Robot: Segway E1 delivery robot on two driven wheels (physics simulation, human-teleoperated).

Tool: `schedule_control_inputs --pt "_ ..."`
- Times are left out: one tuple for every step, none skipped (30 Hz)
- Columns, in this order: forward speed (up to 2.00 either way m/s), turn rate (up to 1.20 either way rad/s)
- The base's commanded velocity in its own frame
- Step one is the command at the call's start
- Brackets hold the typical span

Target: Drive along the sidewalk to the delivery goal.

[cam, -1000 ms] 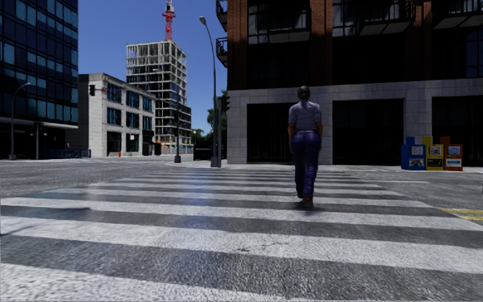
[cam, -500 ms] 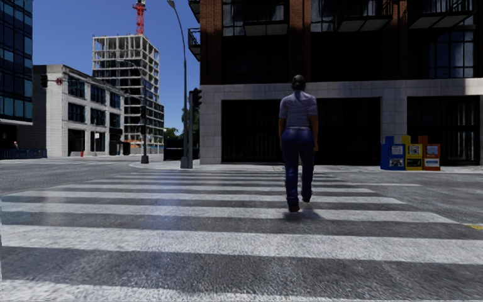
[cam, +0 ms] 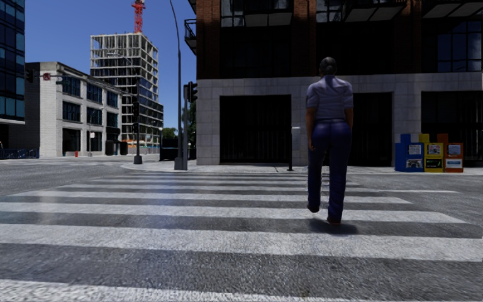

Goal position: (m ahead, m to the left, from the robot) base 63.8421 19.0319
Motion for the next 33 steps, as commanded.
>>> schedule_control_inputs --pt "2.00 0.00" --pt "2.00 0.00" --pt "2.00 0.00" --pt "2.00 0.00" --pt "2.00 0.00" --pt "2.00 0.00" --pt "2.00 0.00" --pt "2.00 0.01" --pt "2.00 0.07" --pt "2.00 0.07" --pt "2.00 0.09" --pt "2.00 0.09" --pt "2.00 0.09" --pt "2.00 0.09" --pt "2.00 0.09" --pt "2.00 0.11" --pt "2.00 0.11" --pt "2.00 0.15" --pt "2.00 0.19" --pt "2.00 0.21" --pt "2.00 0.21" --pt "2.00 0.21" --pt "2.00 0.22" --pt "2.00 0.25" --pt "2.00 0.25" --pt "2.00 0.27" --pt "2.00 0.28" --pt "2.00 0.31" --pt "2.00 0.31" --pt "2.00 0.32" --pt "2.00 0.36" --pt "2.00 0.36" --pt "2.00 0.36"
